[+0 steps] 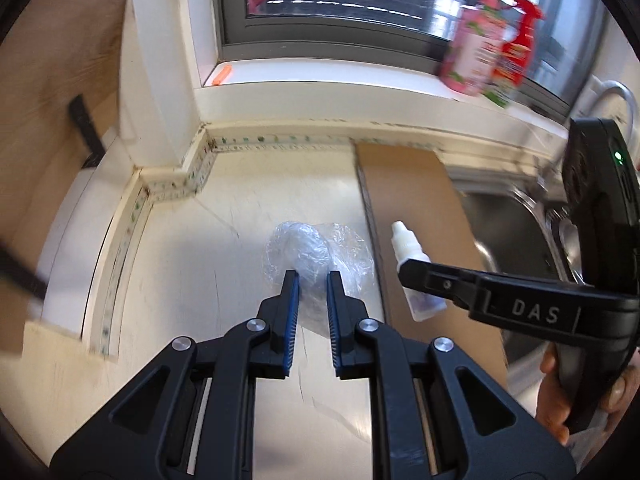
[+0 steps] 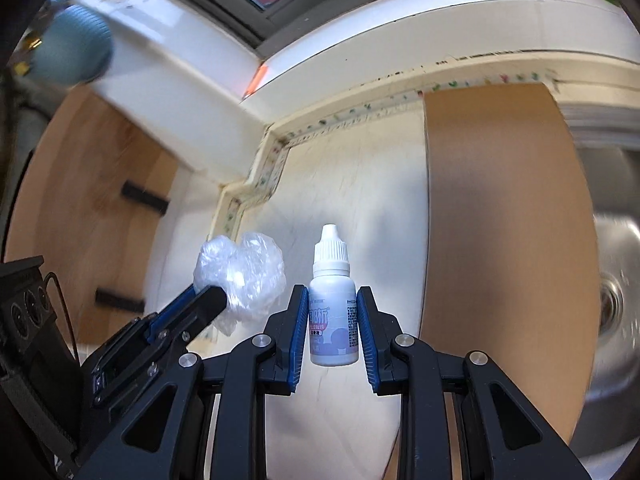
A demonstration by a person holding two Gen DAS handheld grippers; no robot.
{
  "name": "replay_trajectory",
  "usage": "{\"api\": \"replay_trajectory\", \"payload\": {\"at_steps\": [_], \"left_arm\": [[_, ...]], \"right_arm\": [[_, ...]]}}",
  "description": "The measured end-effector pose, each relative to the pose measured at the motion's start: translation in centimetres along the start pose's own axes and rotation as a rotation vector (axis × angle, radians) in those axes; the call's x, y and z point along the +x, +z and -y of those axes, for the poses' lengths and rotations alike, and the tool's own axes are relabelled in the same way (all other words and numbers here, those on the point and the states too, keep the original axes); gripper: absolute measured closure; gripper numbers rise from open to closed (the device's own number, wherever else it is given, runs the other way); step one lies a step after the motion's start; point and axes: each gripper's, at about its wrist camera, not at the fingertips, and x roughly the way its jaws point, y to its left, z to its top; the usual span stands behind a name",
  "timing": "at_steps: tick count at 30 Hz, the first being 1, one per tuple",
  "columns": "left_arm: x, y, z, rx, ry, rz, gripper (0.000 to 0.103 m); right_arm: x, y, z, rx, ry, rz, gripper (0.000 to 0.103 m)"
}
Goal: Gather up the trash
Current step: 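Carry the bag and bottle down over the black bin and release both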
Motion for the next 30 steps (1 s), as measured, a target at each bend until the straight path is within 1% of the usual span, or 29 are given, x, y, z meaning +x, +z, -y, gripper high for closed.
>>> {"api": "replay_trajectory", "payload": {"at_steps": [3, 6, 9, 16, 17, 21, 24, 27, 30], "left_arm": [[-4.1, -3.6, 0.7, 0.033, -0.023, 0.014, 0.092], [-7.5, -7.2, 1.1, 0.055, -0.053, 0.007, 0.092], [-10.5, -11.2, 1.6, 0.091, -0.066, 0.001, 0.092], [-15.4, -20.2, 3.7, 0.172, -0.094, -0.023, 0.092], [-15.7, -21.3, 3.9, 0.179, -0.096, -0.029, 0.092], [-16.6, -25.7, 4.3, 0.185, -0.105, -0.07, 0.092], [-16.5, -29.3, 4.1, 0.177, -0.107, -0.119, 0.092], [-15.6, -32.7, 3.9, 0.162, -0.11, -0.166, 0.092], [-14.0, -36.0, 3.9, 0.147, -0.087, -0.206, 0.092]], "right_arm": [[-2.9, -4.5, -1.0, -0.006, -0.002, 0.016, 0.079], [-5.5, -9.7, -1.9, -0.016, -0.015, 0.032, 0.079], [-7.5, -14.6, -2.6, -0.018, -0.028, 0.042, 0.079], [-10.3, -26.3, -3.3, -0.017, -0.06, 0.041, 0.079], [-10.5, -28.4, -3.3, -0.015, -0.064, 0.032, 0.079], [-10.8, -34.6, -3.0, -0.015, -0.084, -0.004, 0.079], [-10.4, -39.1, -2.5, -0.032, -0.113, -0.035, 0.079], [-9.8, -43.1, -1.4, -0.04, -0.134, -0.067, 0.079], [-8.6, -46.8, -0.3, -0.059, -0.168, -0.092, 0.079]]}}
